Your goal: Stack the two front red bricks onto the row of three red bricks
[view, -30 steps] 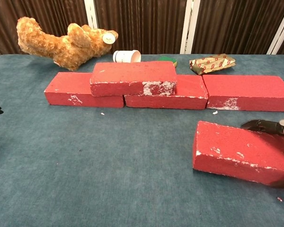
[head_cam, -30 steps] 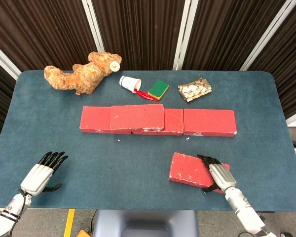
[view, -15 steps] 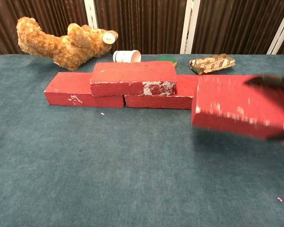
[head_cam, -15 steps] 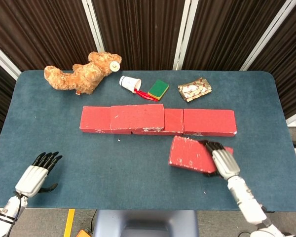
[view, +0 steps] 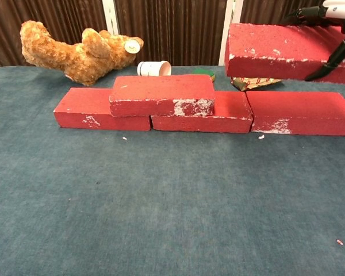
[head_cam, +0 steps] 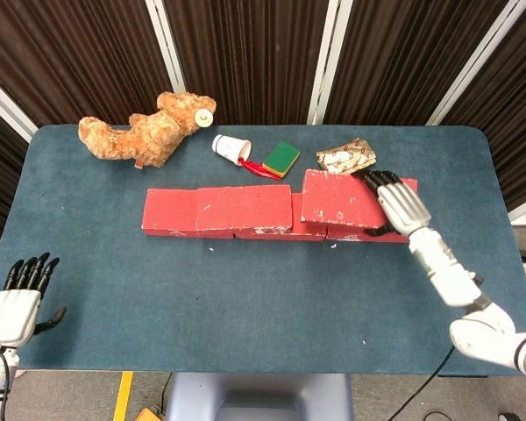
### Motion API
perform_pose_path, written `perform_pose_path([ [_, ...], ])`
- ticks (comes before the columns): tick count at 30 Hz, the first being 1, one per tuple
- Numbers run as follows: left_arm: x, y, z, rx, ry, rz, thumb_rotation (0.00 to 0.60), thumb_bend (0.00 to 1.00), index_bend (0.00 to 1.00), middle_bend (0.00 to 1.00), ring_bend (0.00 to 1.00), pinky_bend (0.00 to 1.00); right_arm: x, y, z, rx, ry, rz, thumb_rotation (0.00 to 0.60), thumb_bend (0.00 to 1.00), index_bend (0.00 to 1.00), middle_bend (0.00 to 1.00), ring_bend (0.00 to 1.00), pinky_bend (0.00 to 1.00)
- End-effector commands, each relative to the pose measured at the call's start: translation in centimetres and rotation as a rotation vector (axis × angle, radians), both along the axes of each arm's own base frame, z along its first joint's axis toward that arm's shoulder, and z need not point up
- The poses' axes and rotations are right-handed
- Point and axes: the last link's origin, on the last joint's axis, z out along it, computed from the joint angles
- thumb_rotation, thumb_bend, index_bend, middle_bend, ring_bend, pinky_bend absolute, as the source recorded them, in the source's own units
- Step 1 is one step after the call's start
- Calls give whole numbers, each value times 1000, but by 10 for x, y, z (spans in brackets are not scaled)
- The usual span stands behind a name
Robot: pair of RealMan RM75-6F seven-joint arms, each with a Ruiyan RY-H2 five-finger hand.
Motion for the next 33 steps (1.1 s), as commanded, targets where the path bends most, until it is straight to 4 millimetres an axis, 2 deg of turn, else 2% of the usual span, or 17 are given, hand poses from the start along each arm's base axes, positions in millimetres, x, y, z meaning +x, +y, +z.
perform_pose_path([
  [1,1,6,-1,31,-8,9,600,267,0,0,0,47,-4,-32,-3,47,35,-5,600,175,538,586,556,786],
  [8,3,21,-7,45,-8,0,600,269,0,0,0,48,-33,-52,-20,93,30,-87,600,178,529,586,547,767],
  [14,1,26,-11,37,0,-3,600,269,0,0,0,48,-42,-56,-33,133,33,-88,600,178,526,586,545,754],
  [24,-3,29,-12,18,-11,6,600,269,0,0,0,48,-41,-53,-43,190,19,-68,600,178,521,586,543,754],
  [33,-3,30,-13,1,-17,-6,600,269,0,0,0,48,-29,-57,-53,200,23,-59,600,179,518,586,542,753],
])
